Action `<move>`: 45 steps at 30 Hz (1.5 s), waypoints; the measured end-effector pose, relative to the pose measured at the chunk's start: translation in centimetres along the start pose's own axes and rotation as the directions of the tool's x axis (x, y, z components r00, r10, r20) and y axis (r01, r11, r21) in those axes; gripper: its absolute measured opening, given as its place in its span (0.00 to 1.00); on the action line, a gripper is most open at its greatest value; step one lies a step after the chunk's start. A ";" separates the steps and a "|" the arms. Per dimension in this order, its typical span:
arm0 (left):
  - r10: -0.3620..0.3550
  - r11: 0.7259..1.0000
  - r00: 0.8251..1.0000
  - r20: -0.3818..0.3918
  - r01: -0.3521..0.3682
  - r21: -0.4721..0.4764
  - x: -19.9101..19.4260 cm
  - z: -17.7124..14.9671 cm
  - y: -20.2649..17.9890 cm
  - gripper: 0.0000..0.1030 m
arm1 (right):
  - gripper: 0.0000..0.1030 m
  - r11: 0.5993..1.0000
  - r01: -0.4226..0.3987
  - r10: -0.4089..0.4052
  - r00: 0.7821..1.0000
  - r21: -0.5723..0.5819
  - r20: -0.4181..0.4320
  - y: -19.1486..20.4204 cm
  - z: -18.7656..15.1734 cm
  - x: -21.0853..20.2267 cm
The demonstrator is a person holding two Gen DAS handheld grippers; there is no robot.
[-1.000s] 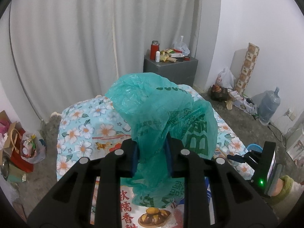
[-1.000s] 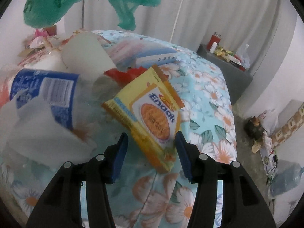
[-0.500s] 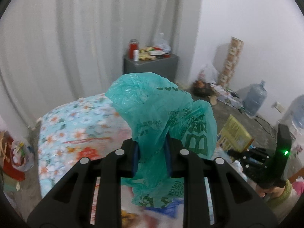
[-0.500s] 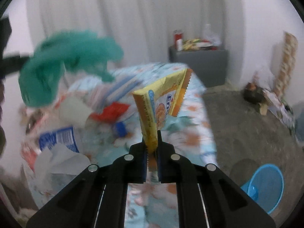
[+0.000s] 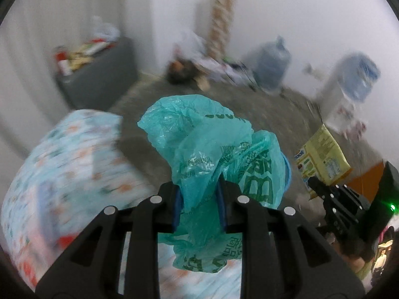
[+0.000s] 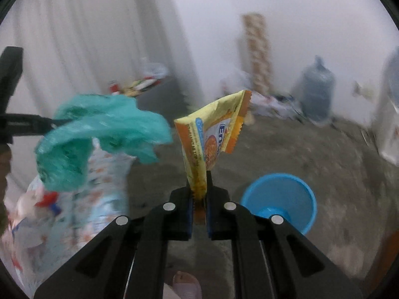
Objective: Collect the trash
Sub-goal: 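Carry the green bag and yellow wrapper over the blue wastebasket with both grippers, then open both grippers to drop the bag and wrapper into the wastebasket, then grasp the white tissue with the left gripper while the right gripper grasps the red snack bag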
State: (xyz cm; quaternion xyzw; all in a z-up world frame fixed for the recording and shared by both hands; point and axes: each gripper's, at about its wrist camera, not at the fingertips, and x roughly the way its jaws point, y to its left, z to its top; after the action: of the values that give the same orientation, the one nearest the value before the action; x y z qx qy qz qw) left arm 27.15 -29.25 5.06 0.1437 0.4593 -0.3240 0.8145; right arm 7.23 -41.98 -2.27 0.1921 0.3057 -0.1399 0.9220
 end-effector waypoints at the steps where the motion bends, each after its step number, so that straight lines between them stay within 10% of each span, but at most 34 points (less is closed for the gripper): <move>1: -0.015 1.000 0.999 -0.032 0.015 0.021 2.4 0.8 -1.6 0.21 | 0.08 0.999 0.022 -0.022 1.000 0.028 -0.014 -1.4 -0.4 0.7; 12: -0.062 0.988 0.940 -0.337 0.106 0.113 24.9 3.1 -13.1 0.28 | 0.08 0.936 0.141 -0.068 0.972 0.323 -0.227 -13.7 -4.5 11.5; 15: -0.062 0.987 0.923 -0.381 0.113 0.114 28.9 2.6 -14.5 0.65 | 0.11 0.908 0.140 -0.034 0.965 0.396 -0.262 -16.8 -5.7 14.9; 22: -0.134 0.989 0.920 -0.367 0.150 0.016 30.0 2.9 -13.4 0.74 | 0.47 0.869 0.218 -0.054 0.934 0.444 -0.354 -20.4 -9.2 18.6; 30: -0.152 0.983 0.962 -0.227 0.170 0.064 21.2 5.5 -11.4 0.74 | 0.54 0.850 0.237 -0.083 0.942 0.471 -0.325 -20.9 -9.0 16.6; 37: -0.192 0.977 0.981 -0.027 0.193 0.086 7.7 5.6 -5.7 0.74 | 0.60 0.928 0.162 -0.093 0.973 0.336 -0.213 -14.1 -4.5 12.0; 45: -0.119 0.992 0.979 0.164 0.123 -0.015 -9.6 -2.3 8.0 0.80 | 0.61 0.983 -0.133 0.154 0.972 0.129 -0.176 -1.4 0.1 7.1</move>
State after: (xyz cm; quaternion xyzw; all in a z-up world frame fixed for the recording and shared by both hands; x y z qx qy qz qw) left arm 27.38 -18.26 11.38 0.0784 0.4029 -0.3777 0.8300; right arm 12.27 -44.27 -6.98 0.2793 0.3668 -0.0719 0.8845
